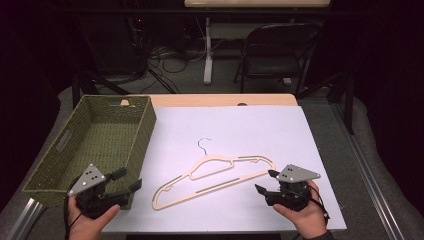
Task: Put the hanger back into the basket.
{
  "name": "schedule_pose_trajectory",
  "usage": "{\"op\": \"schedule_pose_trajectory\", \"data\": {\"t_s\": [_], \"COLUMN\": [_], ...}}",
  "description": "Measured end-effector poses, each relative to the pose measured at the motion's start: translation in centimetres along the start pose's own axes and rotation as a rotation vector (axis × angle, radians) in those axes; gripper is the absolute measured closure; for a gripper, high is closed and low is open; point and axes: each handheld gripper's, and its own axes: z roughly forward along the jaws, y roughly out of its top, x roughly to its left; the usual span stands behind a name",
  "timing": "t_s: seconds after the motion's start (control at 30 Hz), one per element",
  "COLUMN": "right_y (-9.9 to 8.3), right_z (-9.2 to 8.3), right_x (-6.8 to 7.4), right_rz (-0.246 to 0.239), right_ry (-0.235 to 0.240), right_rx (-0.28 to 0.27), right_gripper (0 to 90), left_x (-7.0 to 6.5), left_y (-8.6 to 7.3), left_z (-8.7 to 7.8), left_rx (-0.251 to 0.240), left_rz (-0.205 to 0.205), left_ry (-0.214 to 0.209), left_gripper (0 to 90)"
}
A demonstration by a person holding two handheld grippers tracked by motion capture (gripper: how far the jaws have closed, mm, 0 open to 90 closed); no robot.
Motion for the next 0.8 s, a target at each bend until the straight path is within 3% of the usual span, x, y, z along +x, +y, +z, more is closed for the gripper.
{"op": "schedule_pose_trajectory", "data": {"t_s": [0.23, 0.43, 0.57, 0.8], "right_y": [1.6, 3.3, 4.7, 6.7], "right_z": [0.8, 2.5, 3.3, 5.2], "right_x": [-0.5, 0.3, 0.7, 0.9], "right_rz": [-0.023, -0.116, -0.163, -0.177], "right_ry": [0.040, 0.071, 0.083, 0.141], "right_rx": [0.030, 0.113, 0.149, 0.135], "right_gripper": [38.8, 44.0, 43.9, 46.3], "left_x": [0.1, -1.1, -1.4, -1.8], "left_y": [1.4, 2.6, 3.2, 4.4], "left_z": [1.4, 3.0, 4.0, 5.3], "left_rx": [0.031, 0.068, 0.080, 0.079], "left_rz": [0.020, 0.057, 0.058, 0.051], "left_ry": [-0.021, -0.044, -0.060, -0.067], "left_gripper": [33.3, 34.5, 34.8, 34.7]}}
